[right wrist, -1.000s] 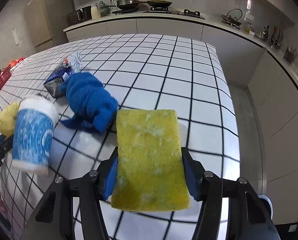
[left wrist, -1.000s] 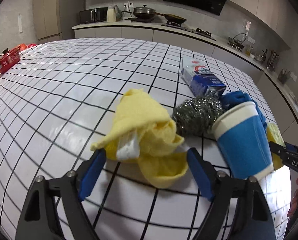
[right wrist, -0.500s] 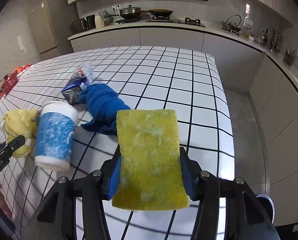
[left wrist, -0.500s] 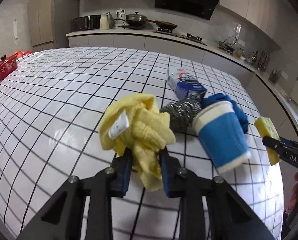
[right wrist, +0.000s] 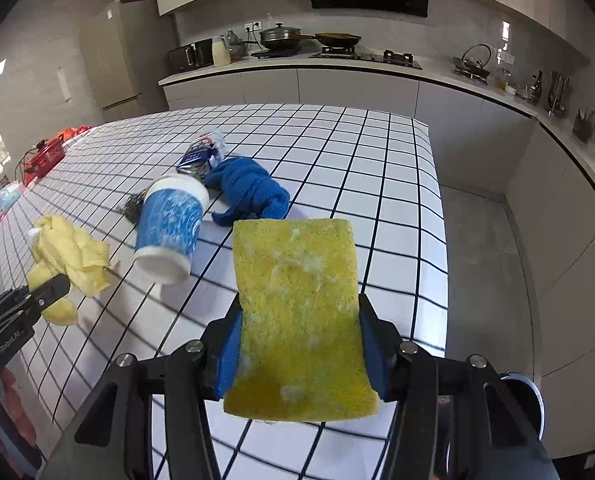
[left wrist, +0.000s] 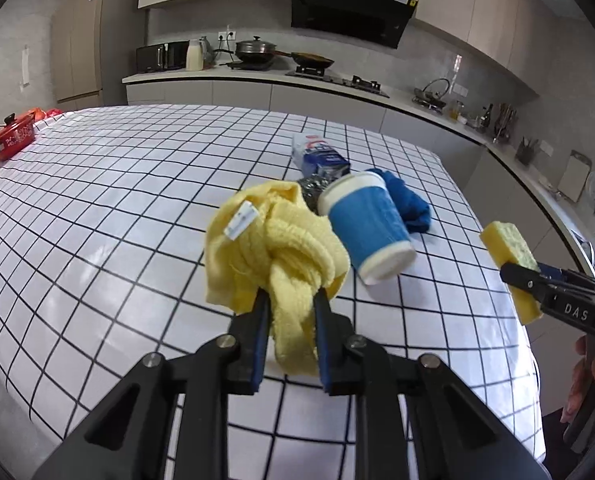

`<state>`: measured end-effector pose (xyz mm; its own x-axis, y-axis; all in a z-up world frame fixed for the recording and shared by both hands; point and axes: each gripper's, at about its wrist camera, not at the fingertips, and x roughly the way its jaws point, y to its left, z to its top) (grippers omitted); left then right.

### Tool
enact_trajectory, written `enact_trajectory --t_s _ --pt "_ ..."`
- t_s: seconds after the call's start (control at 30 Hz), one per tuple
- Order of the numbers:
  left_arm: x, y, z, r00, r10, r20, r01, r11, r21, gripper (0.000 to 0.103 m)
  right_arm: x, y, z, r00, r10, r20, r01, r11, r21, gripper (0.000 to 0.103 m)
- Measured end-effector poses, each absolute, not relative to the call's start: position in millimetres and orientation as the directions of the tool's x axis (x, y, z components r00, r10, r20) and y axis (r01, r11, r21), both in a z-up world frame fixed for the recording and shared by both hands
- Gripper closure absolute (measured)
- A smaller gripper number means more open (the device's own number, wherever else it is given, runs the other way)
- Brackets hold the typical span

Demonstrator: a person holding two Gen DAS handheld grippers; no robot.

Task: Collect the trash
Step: 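Carry the sponge and yellow cloth over the black bin and open both tools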

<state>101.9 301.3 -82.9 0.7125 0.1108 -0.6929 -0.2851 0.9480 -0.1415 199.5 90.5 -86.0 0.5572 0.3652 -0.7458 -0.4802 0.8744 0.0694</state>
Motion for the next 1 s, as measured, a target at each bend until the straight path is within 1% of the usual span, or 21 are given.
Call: enact_trajectory --t_s 0.23,0.53,1.0 --pt "92.8 285.1 -80.5 0.725 0.074 -0.684 -0.249 0.955 -0.161 0.085 185.9 76.5 -82.5 0.561 0.375 -0.738 -0.485 0.871 0.074 0.049" --pt "85.9 249.9 -66.6 0.755 0.009 -0.655 -0.158 0.973 -0.169 0.085 165.4 49.5 -71.7 0.582 0.369 -0.724 -0.477 0.876 0.063 0.049" --pt "98.8 160.0 -54.6 0.760 -0.144 -0.634 0.040 0.984 -0.176 0.085 142.2 -51.9 -59.2 0.632 0.297 -0.715 -0.375 0.925 0.052 0.049"
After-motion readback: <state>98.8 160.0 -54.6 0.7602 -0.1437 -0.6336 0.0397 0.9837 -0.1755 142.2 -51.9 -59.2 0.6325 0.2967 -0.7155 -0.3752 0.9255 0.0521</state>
